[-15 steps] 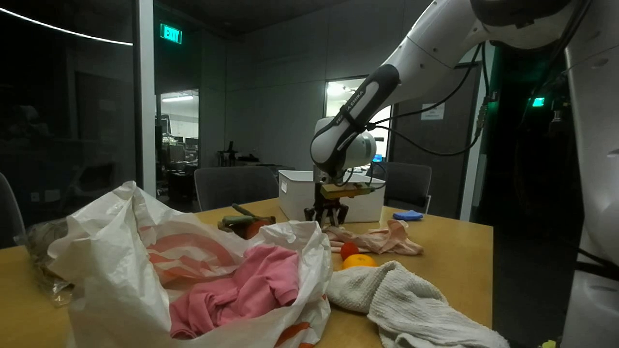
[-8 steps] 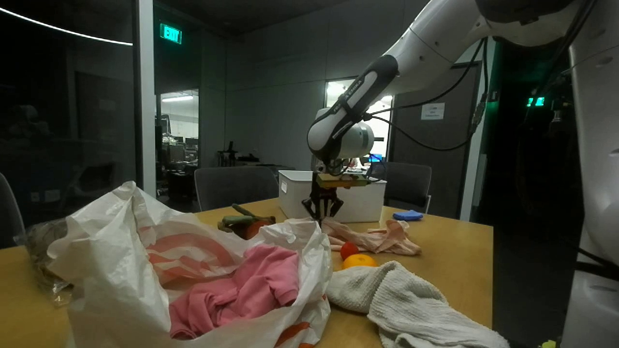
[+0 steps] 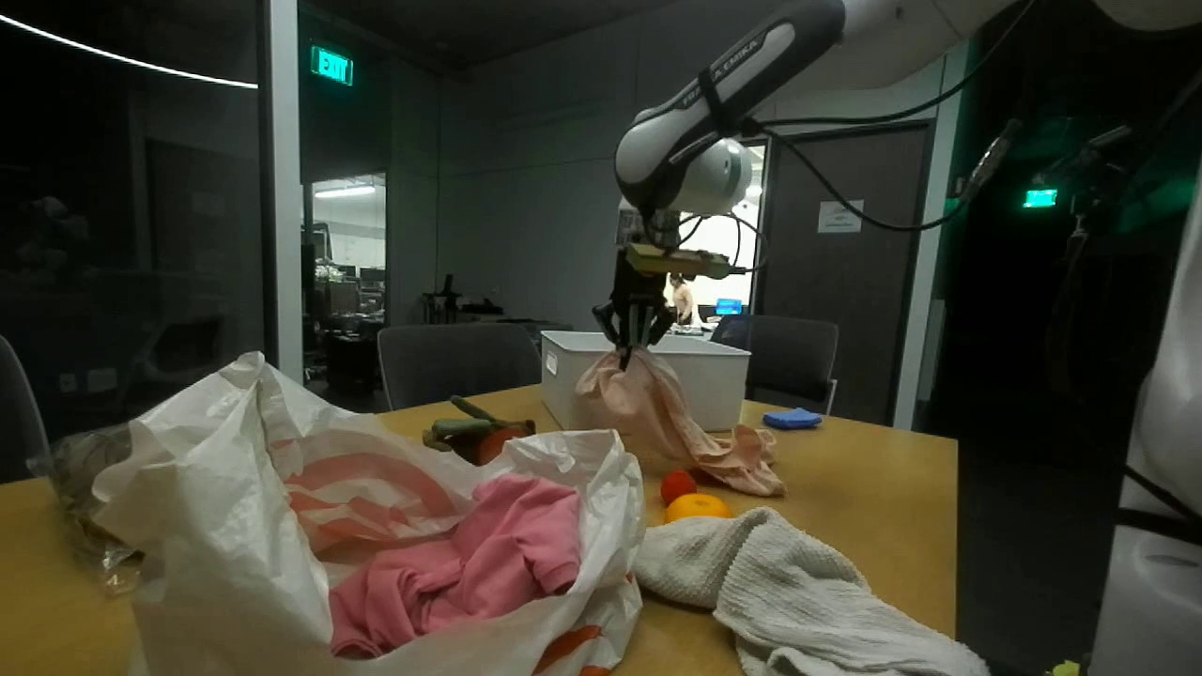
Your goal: Put the peach and pink t-shirts in the plastic bag.
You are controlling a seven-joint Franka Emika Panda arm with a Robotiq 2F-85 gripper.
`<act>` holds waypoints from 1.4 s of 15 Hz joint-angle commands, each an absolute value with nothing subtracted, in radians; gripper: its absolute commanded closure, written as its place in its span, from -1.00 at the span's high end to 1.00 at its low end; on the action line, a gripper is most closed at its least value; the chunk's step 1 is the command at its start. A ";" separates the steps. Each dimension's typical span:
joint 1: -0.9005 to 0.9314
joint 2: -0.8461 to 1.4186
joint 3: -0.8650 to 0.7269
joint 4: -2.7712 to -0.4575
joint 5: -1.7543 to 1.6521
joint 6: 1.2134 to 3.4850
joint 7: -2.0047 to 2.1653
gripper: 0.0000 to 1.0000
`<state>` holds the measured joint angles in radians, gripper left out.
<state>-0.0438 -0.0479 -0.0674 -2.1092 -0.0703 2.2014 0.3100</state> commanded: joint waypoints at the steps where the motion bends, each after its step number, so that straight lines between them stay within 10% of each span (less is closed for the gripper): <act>1: -0.061 -0.154 -0.053 -2.106 -0.165 2.072 0.392 -0.96; 10: -0.126 -0.159 -0.079 -2.151 -0.238 1.762 0.436 -0.96; 21: -0.186 0.058 -0.167 -2.228 -0.235 2.099 0.540 -0.96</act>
<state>-0.1858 0.0209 -0.1504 -2.2347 -0.2642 2.0191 0.5262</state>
